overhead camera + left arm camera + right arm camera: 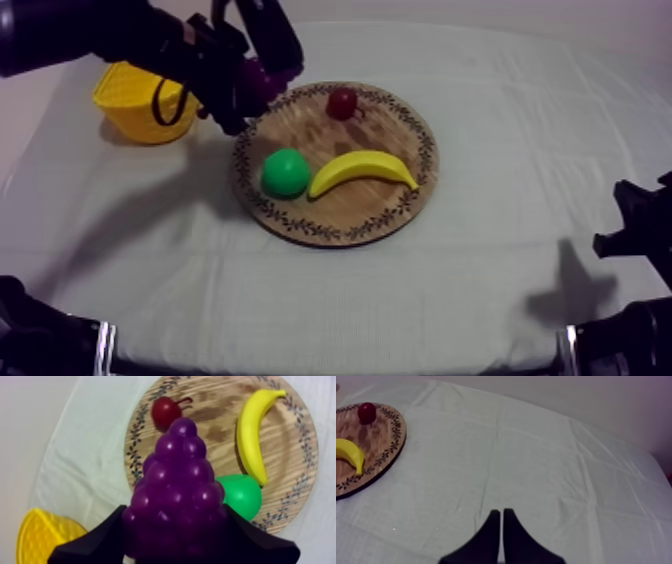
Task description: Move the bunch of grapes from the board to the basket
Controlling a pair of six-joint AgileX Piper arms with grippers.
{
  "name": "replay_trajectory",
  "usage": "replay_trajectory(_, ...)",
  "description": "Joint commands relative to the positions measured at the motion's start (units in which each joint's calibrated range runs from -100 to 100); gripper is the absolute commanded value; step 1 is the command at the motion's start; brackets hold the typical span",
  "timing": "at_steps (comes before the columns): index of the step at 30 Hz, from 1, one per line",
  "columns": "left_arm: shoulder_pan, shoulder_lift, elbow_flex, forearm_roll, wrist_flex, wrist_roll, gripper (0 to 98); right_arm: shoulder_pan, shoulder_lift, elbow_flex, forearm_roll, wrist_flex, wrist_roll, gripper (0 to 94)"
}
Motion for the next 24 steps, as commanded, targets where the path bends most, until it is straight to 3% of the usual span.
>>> replay_trajectory(1,-0.19,-3.28,1.32,-1.01,-0.12,5.49,46.1,0.01,-0.02,-0.01,0.01,0.00,0.00,0.5)
replay_trajectory(10,-0.86,-12.14,5.34,-9.81,1.38,22.94,45.3,0.01,-0.02,-0.01,0.01,0.00,0.00,0.5)
replay_trajectory(18,-6.09,-18.06,13.74,-10.87,3.59,32.12,43.1,0.01,-0.02,-0.01,0.01,0.00,0.00,0.5)
replay_trajectory(24,-10.80,-19.34,19.67,-10.86,2.79,34.33,40.1,0.01,-0.02,-0.01,0.01,0.00,0.00,0.5)
